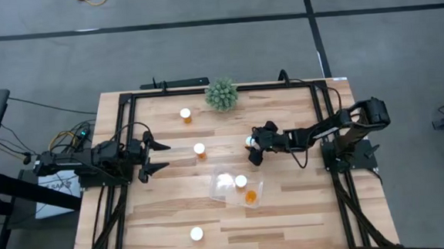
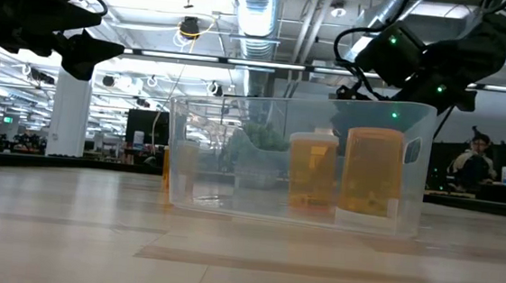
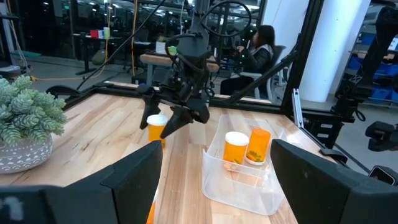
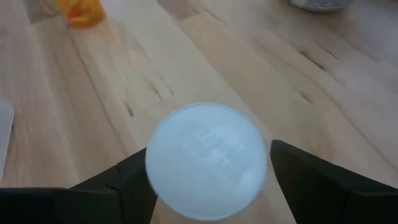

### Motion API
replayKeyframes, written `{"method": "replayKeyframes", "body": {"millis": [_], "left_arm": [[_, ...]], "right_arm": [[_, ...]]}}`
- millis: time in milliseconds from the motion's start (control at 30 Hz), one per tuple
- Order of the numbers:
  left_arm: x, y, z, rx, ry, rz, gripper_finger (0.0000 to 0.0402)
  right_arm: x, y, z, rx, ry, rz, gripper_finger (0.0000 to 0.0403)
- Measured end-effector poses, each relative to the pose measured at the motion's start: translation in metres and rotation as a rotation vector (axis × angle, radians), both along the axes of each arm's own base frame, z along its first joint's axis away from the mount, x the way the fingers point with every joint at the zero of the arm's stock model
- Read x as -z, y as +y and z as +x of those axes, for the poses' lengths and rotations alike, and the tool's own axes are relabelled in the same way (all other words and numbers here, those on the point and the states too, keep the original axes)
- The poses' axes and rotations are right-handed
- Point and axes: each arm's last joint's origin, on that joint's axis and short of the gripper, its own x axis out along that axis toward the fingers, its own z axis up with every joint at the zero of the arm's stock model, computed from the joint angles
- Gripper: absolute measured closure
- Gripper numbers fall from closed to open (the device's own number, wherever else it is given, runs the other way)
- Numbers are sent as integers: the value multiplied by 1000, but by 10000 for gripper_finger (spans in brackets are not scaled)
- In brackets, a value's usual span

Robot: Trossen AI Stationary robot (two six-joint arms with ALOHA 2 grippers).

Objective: Pick and place pill bottles into a basket
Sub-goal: Put the orange pill bottle into the transparent bin

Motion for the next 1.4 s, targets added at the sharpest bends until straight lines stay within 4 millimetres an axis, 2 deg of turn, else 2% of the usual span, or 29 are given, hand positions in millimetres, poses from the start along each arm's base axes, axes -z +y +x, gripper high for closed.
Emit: {"method": "replayKeyframes", "body": {"millis": [133,400,600,700,800,933,1133,1300,1400], "left_arm": [[0,0,0,0,0,3,111],[0,0,0,0,0,1,111],[0,0,0,0,0,2,111],[0,0,0,0,0,0,111],[0,0,0,0,0,2,111],[0,0,0,0,0,1,111],[0,0,0,0,-1,1,111],[0,0,0,0,-1,0,111],[0,0,0,0,0,3,111]], "right_arm": [[0,0,0,-22,1,24,155],[-1,2,2,-66,-18,42,245],[-4,3,5,-87,-42,59,237],[-10,3,11,-111,-67,76,216],[-18,4,19,-145,-92,74,218],[-32,5,31,-203,-140,73,244],[-56,7,48,-309,-212,115,247],[-81,17,52,-417,-253,161,226],[-98,24,49,-465,-300,170,230]]}}
